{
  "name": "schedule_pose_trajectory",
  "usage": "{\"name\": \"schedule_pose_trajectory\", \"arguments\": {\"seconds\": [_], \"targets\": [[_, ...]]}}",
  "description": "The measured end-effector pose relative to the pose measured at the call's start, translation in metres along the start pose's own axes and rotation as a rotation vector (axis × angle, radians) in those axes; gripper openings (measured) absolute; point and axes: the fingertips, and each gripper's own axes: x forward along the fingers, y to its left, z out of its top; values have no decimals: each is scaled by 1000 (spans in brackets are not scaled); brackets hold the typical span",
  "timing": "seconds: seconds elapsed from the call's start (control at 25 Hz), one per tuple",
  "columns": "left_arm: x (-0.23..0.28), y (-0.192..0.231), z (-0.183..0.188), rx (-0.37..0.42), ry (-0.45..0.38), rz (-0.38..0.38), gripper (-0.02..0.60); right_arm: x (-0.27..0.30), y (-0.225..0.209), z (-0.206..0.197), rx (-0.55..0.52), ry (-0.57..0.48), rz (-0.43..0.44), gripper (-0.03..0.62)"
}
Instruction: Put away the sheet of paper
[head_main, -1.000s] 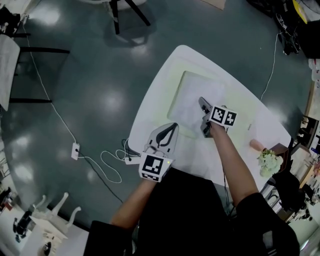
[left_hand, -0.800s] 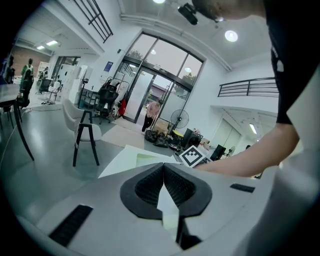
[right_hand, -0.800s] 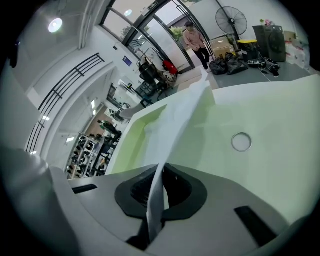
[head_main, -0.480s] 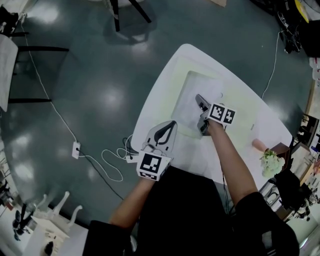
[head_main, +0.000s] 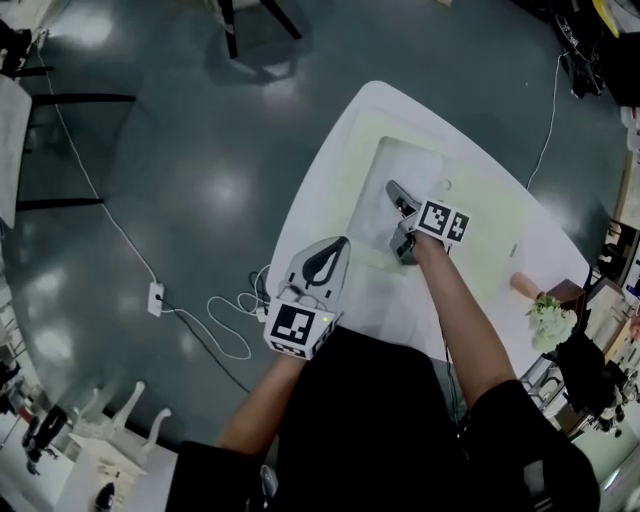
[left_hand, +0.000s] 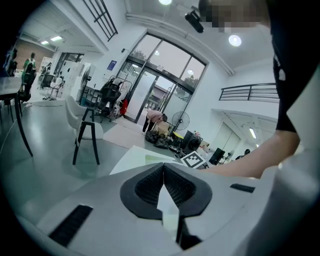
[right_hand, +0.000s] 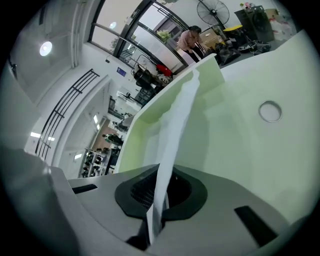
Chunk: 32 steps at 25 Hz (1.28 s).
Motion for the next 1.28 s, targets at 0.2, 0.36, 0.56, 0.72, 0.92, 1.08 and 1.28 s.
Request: {"name": "schedule_pose_trajectory", "arguments": {"seconds": [0.2, 0.36, 0.56, 0.72, 0.92, 1.08, 1.28], "targets": [[0, -4, -1, 14, 4, -16, 5, 5, 3, 2, 23, -5, 20, 0], [2, -7, -2, 17, 9, -17, 5, 9, 8, 2, 32, -6, 41, 0], [1, -6, -2, 21, 16, -17, 5, 17, 15, 3, 53, -16, 53, 0], [0, -3, -5, 24, 24, -11, 5, 23, 19, 6, 60, -21, 61, 0], [2, -10, -7, 23, 23, -14, 5, 16, 18, 8, 54, -21, 74, 6], [2, -8, -1, 19, 24, -36, 5, 10, 23, 6, 28, -7, 66, 126], [5, -19, 3, 62, 20, -72, 5, -15, 15, 12, -54, -4, 21, 220]]}}
